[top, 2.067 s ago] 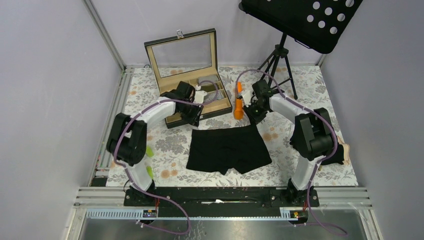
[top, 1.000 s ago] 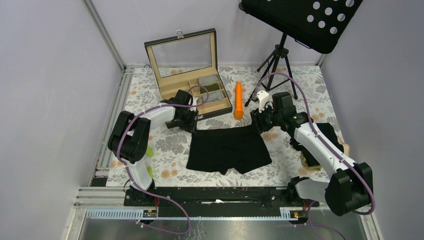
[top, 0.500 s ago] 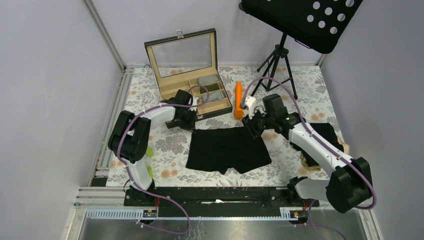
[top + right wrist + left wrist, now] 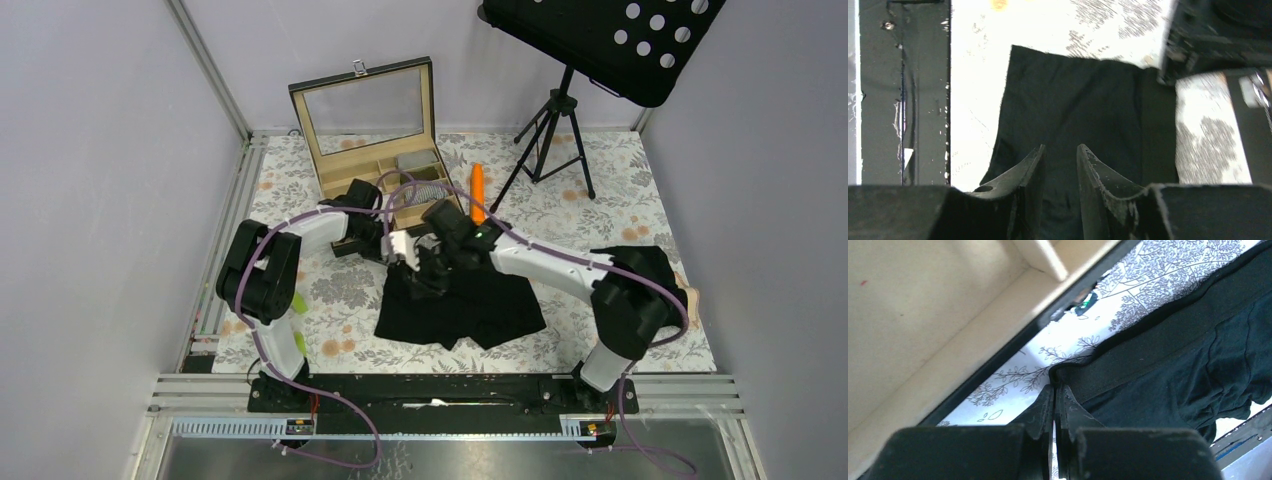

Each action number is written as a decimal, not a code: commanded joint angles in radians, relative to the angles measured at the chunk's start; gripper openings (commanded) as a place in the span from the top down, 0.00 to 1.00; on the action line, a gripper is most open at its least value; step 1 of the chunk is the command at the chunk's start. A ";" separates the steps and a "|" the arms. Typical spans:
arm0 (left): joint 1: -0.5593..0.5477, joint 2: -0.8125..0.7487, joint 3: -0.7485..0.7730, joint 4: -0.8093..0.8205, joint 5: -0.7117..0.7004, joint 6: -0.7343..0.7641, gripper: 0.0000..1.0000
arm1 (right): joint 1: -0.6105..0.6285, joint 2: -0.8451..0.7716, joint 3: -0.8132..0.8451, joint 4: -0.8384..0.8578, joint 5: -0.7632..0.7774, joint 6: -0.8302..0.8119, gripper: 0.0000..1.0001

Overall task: Roll the underwear
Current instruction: Fold the underwear at the center of the board.

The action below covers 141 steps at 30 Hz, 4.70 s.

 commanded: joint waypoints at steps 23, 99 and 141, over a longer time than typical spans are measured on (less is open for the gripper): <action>0.071 -0.079 -0.062 0.032 0.069 0.007 1.00 | 0.335 0.361 0.171 0.279 -0.004 -0.058 0.57; -0.176 0.266 0.707 -0.317 0.170 0.064 1.00 | -0.040 -0.425 -0.345 0.008 0.122 -0.062 1.00; -0.229 0.375 0.948 -0.251 0.461 0.089 0.55 | -0.204 -0.727 -0.433 -0.065 0.344 0.281 0.49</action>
